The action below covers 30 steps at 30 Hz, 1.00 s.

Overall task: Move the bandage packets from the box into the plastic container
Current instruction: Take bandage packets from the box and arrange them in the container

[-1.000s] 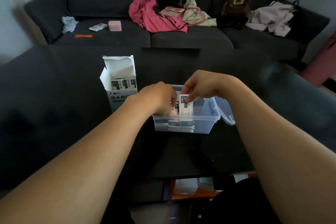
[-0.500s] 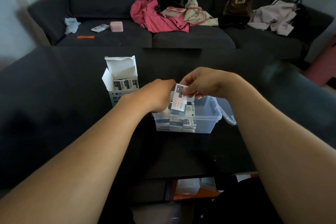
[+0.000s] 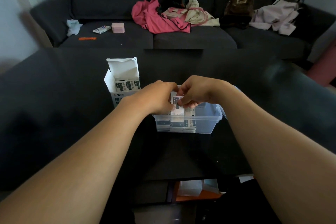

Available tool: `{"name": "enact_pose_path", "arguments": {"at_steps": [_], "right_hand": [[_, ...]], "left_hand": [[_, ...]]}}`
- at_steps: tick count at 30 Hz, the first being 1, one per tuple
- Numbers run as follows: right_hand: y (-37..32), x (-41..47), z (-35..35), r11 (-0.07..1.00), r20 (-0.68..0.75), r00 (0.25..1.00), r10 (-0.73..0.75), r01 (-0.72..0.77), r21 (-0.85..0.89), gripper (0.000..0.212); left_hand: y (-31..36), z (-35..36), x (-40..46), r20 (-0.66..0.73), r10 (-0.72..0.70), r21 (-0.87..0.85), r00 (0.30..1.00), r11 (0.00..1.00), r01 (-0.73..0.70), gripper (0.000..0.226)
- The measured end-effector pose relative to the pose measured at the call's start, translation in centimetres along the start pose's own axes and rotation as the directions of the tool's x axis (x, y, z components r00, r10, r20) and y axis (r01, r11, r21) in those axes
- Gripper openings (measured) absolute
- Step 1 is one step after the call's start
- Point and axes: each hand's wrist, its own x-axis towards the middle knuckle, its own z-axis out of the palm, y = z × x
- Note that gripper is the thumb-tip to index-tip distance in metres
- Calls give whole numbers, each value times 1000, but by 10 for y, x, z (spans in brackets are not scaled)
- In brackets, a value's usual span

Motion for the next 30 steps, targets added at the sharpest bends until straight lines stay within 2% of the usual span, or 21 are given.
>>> {"name": "enact_pose_path", "arguments": {"at_steps": [6,11,15,20,30], "right_hand": [[4,0,1,1000,-21,1000,-19,19,-16,22],[0,-2,-1,973,-44,997,-56,45,-227,43],[2,0,-7,943,-119,993,-23,-18,-334,52],[5,0,-2,927,-83,991,103,-126,-353,57],[8,2,2,922,-86,989,123,-146,-359,51]], "left_hand": [[0,1,0,5,1,33,1000,999,-1,65],[-1,3,2,0,-15,17,1000,1000,15,67],[2,8,4,-5,-20,42,1000,999,20,65],[3,8,6,7,-19,90,1000,996,18,54],[3,10,9,14,-20,104,1000,994,19,50]]}}
